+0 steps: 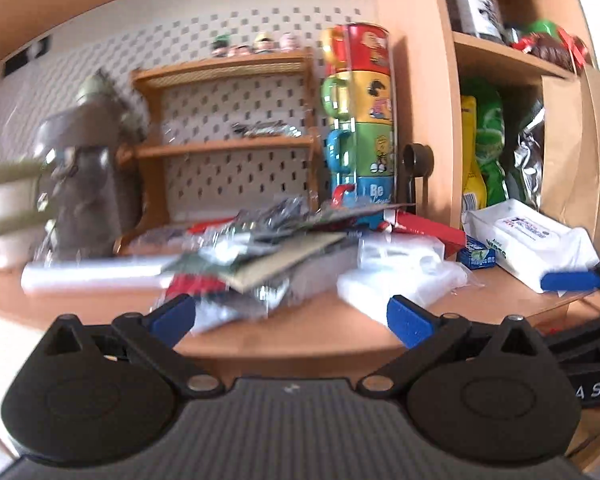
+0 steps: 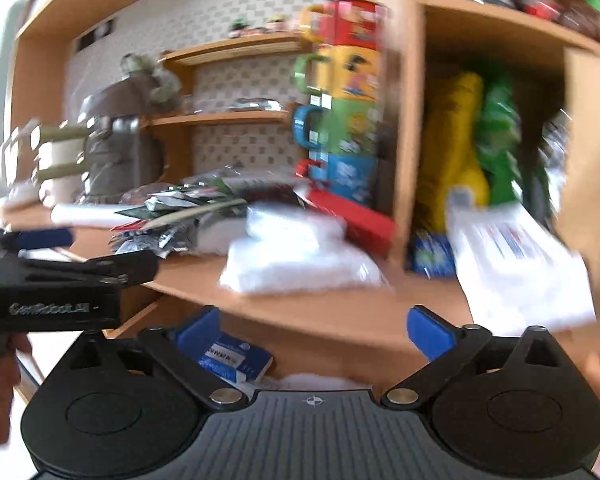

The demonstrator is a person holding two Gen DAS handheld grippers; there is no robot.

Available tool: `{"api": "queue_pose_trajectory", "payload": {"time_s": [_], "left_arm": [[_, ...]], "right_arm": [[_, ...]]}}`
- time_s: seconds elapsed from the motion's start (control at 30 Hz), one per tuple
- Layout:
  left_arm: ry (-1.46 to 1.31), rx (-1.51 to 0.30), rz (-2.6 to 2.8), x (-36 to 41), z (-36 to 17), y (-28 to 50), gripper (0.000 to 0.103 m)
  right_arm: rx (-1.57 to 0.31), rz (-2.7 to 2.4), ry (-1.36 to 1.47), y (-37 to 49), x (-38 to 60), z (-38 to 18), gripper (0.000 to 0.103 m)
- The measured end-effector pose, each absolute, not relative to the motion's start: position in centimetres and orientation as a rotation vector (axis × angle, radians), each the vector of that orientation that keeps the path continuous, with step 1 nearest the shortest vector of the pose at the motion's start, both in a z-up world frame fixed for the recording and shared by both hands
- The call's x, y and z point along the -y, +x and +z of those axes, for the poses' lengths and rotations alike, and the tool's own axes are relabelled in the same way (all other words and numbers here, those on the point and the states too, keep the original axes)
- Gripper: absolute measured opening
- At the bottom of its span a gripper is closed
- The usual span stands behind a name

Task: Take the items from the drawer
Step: 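Withdraw both tools back in front of the open drawer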

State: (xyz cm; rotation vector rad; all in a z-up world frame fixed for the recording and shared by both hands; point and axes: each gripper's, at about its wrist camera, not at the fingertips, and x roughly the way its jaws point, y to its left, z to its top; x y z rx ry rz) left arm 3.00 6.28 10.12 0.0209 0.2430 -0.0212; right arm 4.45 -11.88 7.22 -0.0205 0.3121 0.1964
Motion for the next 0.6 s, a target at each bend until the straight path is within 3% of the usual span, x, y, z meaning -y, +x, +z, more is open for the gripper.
{"api": "queue_pose_trajectory", "payload": {"time_s": [0.23, 0.6], "left_arm": [[-0.088, -0.194, 0.023, -6.0, 7.4, -2.6, 0.103], [-0.068, -0.282, 0.025, -5.6, 2.3, -7.0, 0.103]], "right_arm": [[-0.254, 0.097, 0.053, -1.3, 12.6, 4.4, 0.103], [-0.236, 0.011, 0.07, -8.2, 14.8, 0.2, 0.103]]}}
